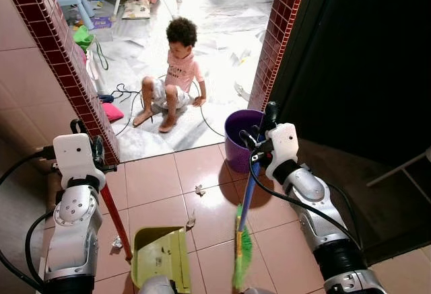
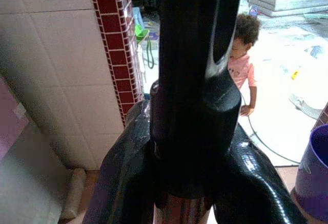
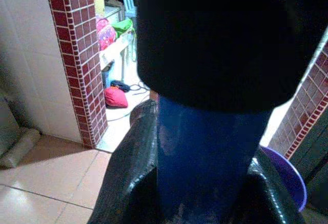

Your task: Sweep floor

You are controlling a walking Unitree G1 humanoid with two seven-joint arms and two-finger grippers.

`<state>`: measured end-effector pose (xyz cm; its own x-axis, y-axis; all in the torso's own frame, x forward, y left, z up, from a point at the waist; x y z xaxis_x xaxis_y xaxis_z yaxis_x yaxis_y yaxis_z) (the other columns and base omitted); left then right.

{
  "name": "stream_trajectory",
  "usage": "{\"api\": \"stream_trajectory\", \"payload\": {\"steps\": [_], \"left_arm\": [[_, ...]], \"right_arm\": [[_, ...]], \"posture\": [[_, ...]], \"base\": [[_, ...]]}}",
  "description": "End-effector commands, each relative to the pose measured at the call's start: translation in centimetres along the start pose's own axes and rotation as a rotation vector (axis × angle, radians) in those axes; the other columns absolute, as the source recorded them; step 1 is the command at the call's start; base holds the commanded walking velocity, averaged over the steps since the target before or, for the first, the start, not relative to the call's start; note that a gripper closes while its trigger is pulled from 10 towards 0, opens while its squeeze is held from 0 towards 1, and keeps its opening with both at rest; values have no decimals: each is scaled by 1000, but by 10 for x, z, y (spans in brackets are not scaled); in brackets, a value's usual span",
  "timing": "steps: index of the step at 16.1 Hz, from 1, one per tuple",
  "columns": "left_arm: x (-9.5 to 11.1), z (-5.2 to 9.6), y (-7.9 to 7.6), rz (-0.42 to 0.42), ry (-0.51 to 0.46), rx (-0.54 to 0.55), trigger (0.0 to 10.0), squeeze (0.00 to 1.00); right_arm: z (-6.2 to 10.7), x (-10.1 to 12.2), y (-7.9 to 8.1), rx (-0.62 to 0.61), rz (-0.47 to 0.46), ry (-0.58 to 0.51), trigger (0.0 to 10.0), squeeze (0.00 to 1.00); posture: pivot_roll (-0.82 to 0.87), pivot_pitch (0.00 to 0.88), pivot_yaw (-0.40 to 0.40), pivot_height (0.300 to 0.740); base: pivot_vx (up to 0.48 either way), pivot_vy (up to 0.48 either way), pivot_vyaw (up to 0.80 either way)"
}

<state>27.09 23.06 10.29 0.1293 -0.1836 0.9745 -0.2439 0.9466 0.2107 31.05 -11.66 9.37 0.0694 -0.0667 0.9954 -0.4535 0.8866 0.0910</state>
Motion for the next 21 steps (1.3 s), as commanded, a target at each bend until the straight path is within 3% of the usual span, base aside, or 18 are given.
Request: {"api": "stream_trajectory", "payload": {"steps": [1, 2, 3, 4, 5, 6, 7, 16, 21], "left_arm": [[7, 0, 2, 1, -26, 5, 10000, 0], [6, 0, 2, 0, -24, 3, 10000, 0], [6, 1, 1, 3, -25, 2, 8902, 0], [6, 3, -1, 18, -35, -8, 0, 0], [6, 3, -2, 17, -33, -11, 4196, 0], [6, 3, -2, 14, -30, -9, 4196, 0], [6, 3, -3, 8, -26, -11, 10000, 0], [16, -4, 7, -17, -67, 61, 10000, 0], [17, -2, 5, 2, -79, 51, 10000, 0]], "right_arm": [[-1, 6, -2, -9, -37, -26, 5804, 0], [-1, 5, -2, -14, -52, -25, 10000, 0], [-1, 5, -2, -15, -55, -21, 10000, 0], [-1, 3, -1, -10, -56, -16, 10000, 0], [-1, 3, 1, -3, -57, -13, 10000, 0], [-1, 3, 1, 0, -57, -12, 10000, 0], [-2, 3, 2, 4, -57, -11, 10000, 0], [-6, 19, 12, 104, 19, -74, 10000, 0], [-1, 16, 17, 125, 9, -71, 10000, 0]], "posture": [[-25, 0, -16, 740], [-25, 0, -16, 740], [-22, 0, -20, 740], [-21, 0, -21, 740], [-19, 0, -23, 740], [-19, 0, -23, 740], [-18, 0, -25, 740], [-26, 0, -23, 740], [-34, 0, -24, 740]], "base": [[0, 0, 0], [0, 0, 0], [0, 0, 0], [0, 0, 0], [0, 0, 0], [0, 0, 0], [0, 0, 0], [0, 0, 0], [0, 0, 575]]}}
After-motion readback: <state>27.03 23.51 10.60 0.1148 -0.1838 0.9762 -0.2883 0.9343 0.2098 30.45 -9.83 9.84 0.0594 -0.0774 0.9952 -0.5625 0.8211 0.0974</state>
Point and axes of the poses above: a point about 5 cm out from each wrist's last joint towards the gripper, its own z axis pointing back from the gripper into the wrist, its own x axis along the axis of the wrist's last joint, y = z × x, the point moved 1 cm from there along -z, pointing out of the wrist towards the gripper, and after that the axes turned 8 degrees about -z, right-handed, at the moved point
